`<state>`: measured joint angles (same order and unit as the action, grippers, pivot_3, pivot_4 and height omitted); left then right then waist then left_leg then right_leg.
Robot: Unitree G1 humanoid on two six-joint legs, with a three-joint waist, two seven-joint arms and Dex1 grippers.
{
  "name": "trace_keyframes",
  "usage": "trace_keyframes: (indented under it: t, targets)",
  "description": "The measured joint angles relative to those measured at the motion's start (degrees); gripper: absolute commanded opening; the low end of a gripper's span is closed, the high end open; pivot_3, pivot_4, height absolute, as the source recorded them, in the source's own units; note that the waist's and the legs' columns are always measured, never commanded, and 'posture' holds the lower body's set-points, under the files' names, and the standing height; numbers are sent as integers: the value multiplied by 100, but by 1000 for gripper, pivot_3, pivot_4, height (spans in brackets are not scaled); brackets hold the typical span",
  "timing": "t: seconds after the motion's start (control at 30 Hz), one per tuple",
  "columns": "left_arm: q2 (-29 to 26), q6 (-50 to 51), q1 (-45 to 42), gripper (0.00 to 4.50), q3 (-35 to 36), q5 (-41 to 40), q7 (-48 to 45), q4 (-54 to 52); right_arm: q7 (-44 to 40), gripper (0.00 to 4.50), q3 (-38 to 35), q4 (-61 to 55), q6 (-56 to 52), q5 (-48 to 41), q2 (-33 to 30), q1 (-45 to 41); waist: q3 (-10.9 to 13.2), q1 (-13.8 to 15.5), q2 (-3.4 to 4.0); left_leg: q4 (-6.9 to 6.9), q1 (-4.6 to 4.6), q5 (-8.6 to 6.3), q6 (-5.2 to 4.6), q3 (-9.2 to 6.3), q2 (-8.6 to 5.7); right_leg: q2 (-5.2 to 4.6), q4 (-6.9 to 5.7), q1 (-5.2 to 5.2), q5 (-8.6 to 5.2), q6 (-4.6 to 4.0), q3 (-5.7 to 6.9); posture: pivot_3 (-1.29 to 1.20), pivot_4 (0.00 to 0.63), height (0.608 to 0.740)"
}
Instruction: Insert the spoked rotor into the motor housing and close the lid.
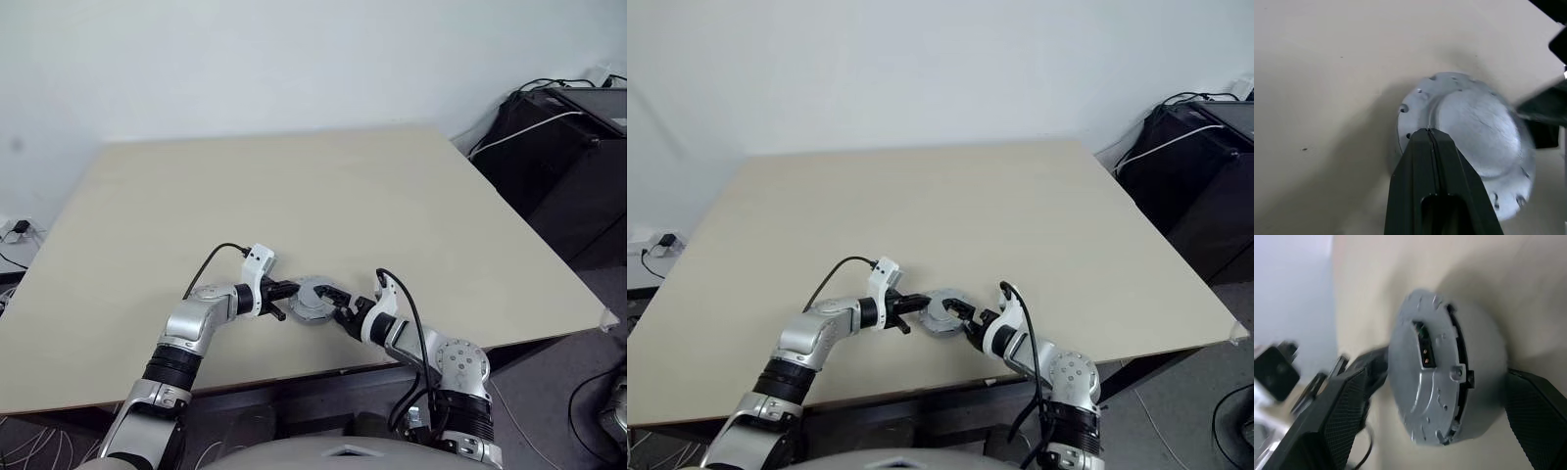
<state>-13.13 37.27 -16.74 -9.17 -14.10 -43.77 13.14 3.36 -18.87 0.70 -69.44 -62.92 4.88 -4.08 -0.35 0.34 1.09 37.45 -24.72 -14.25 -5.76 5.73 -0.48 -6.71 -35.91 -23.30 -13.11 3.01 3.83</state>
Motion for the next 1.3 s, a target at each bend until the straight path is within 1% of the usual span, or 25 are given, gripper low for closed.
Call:
trace_keyframes:
  t: [0.27, 0.47, 0.57, 0.73, 0.77, 1.3]
  targets:
    - [-60, 1, 16, 0, 90, 20, 41, -2, -118, 4474, -13, 97, 128, -375, 0, 52, 13, -93, 7, -7, -4, 0, 0, 1, 0, 1, 1, -9, -1, 0, -3, 0, 0, 740]
    - [-55, 1, 16, 0, 90, 19, 41, -3, -86, 4474, 9, 100, 289, -392, 0, 50, 17, -93, 10, -7, -4, 0, 0, 2, 0, 1, 2, -9, 0, 0, -3, 0, 0, 740]
    - [-38, 3, 19, 0, 90, 18, 44, -3, -45, 3944, 131, 105, 256, -388, -7, 50, 19, -92, 13, -7, -4, 0, 0, 2, 0, 1, 2, -9, -1, 0, -4, 0, 0, 740]
    - [-52, 2, 21, 0, 129, 23, 80, -3, 74, 2434, 210, 114, 153, -366, -13, 53, 22, -91, 15, -8, -7, 0, 0, 2, 0, 1, 4, -11, -1, -1, -3, 0, 0, 740]
    - [-67, 3, 34, 0, 141, 25, 81, -3, 71, 2217, 211, 113, 147, -371, -14, 53, 22, -90, 16, -9, -6, 0, 0, 2, -1, 0, 4, -10, -1, -1, -3, 0, 0, 740]
    - [-52, 1, 51, 0, 161, 23, 97, -3, 74, 2199, 212, 113, 127, -371, -16, 53, 21, -84, 16, -9, -5, 1, 1, 3, -1, 0, 3, -9, 0, 0, -4, 0, 0, 740]
